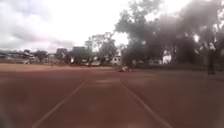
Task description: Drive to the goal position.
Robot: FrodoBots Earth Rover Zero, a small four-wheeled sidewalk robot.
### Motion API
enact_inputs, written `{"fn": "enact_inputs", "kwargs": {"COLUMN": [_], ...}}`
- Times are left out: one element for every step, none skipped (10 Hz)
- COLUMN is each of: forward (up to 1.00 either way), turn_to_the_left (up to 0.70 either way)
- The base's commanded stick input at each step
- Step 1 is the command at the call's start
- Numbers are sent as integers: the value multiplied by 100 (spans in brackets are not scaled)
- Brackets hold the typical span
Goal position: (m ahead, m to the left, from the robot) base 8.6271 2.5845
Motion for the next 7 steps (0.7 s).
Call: {"fn": "enact_inputs", "kwargs": {"forward": [85,85,85,85,85,85,85], "turn_to_the_left": [0,0,0,0,0,0,0]}}
